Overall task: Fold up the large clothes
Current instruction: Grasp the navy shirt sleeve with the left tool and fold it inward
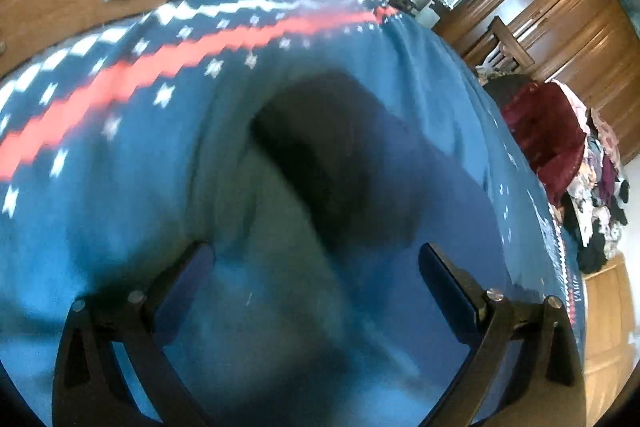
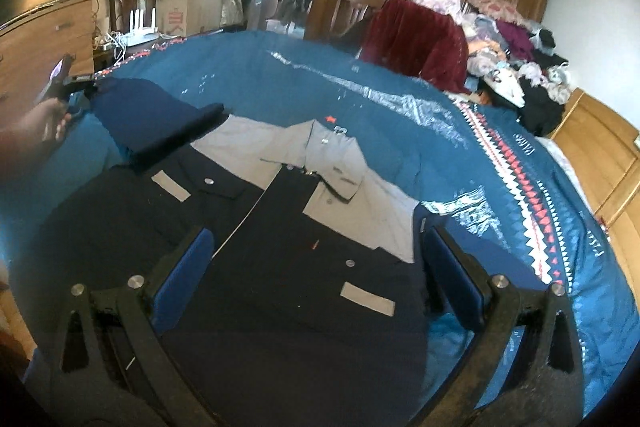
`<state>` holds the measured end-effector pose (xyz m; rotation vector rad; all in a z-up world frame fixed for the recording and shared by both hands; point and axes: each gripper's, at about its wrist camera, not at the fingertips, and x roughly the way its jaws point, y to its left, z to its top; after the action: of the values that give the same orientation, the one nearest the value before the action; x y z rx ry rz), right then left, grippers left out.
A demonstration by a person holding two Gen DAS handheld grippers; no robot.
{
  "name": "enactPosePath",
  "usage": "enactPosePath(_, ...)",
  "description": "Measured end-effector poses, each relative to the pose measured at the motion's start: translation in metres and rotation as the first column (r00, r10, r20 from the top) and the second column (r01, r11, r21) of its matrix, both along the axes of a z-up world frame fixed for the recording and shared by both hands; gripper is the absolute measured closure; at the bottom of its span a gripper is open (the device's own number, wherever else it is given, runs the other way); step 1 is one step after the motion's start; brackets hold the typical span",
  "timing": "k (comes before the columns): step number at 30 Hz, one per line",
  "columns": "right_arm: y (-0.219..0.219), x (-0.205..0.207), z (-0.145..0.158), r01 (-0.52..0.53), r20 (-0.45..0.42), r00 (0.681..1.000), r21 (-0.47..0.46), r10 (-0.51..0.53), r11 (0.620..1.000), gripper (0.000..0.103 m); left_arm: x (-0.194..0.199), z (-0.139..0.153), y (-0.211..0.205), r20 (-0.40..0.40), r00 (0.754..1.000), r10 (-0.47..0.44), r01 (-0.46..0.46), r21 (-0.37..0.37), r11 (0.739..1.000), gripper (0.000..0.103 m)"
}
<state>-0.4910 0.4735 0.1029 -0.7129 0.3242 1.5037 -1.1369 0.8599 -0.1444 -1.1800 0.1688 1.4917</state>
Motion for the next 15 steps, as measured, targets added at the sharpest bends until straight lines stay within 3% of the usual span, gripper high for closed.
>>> enactPosePath(4,0.005,-0.001,-0.009,0.003,-0.023,1.000,-0.018,-0.004,1.000,0.000,0.010,0.000,0.022,-0.053,0.998,0.031,-0.031,0.000,1.000,0.003)
enactPosePath(5,0.005,0.000,-0.009,0.006,-0.032,0.999,-0.018,-0.007,1.000,0.000,0.014,0.001,0.026,-0.080,0.996,0.032,-0.033,-0.004,0.999,0.009)
enactPosePath(7,0.002,0.006,-0.007,0.016,-0.050,0.999,-0.003,-0.016,1.000,0.000,0.024,0.002,0.032,-0.130,0.991,0.028,-0.030,-0.012,0.999,0.031)
enactPosePath(9,0.001,0.016,-0.006,0.027,-0.075,0.997,0.006,-0.027,1.000,0.000,0.029,0.009,0.034,-0.132,0.991,0.015,-0.014,0.006,1.000,0.069)
enactPosePath(12,0.003,0.031,-0.006,0.045,-0.140,0.989,-0.011,-0.047,0.999,0.001,0.041,0.030,0.036,-0.133,0.991,-0.004,0.010,0.045,0.999,0.084)
enactPosePath(15,0.002,0.050,-0.006,0.069,-0.219,0.973,-0.024,-0.073,0.997,0.006,0.067,0.070,0.025,-0.143,0.988,-0.059,0.079,0.132,0.988,0.086)
